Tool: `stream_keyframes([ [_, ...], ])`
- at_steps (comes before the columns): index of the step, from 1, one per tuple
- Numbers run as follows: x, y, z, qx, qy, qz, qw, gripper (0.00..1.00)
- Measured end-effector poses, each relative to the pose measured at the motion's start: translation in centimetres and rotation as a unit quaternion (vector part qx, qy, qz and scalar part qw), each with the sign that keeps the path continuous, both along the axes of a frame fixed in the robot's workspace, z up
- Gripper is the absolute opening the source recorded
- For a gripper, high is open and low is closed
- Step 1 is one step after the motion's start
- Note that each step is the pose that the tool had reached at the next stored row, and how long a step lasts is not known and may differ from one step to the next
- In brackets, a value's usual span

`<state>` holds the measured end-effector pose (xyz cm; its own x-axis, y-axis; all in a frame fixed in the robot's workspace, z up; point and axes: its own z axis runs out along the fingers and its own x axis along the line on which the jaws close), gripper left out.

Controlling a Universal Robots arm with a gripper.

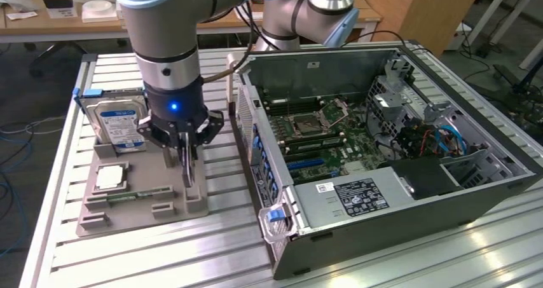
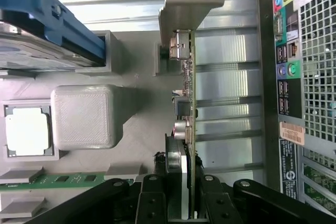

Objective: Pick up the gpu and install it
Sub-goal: 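Pick up the gpu and move the gpu toward the slot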

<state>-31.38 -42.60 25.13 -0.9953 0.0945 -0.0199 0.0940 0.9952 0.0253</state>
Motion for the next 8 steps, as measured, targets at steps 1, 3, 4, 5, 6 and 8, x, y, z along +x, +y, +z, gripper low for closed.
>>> stream_keyframes([
  [1,0.0,0.00,0.25,0.0001,0.0000,0.000,1.0000,0.28],
  [3,0.0,0.00,0.86,0.0005,0.0000,0.000,1.0000,0.28],
  [4,0.0,0.00,1.05,0.0007,0.0000,0.000,1.0000,0.28],
  [5,0.0,0.00,1.23,0.0008,0.0000,0.000,1.0000,0.28],
  [6,0.0,0.00,2.45,0.0015,0.0000,0.000,1.0000,0.28],
  [8,0.0,0.00,2.76,0.0031,0.0000,0.000,1.0000,0.28],
])
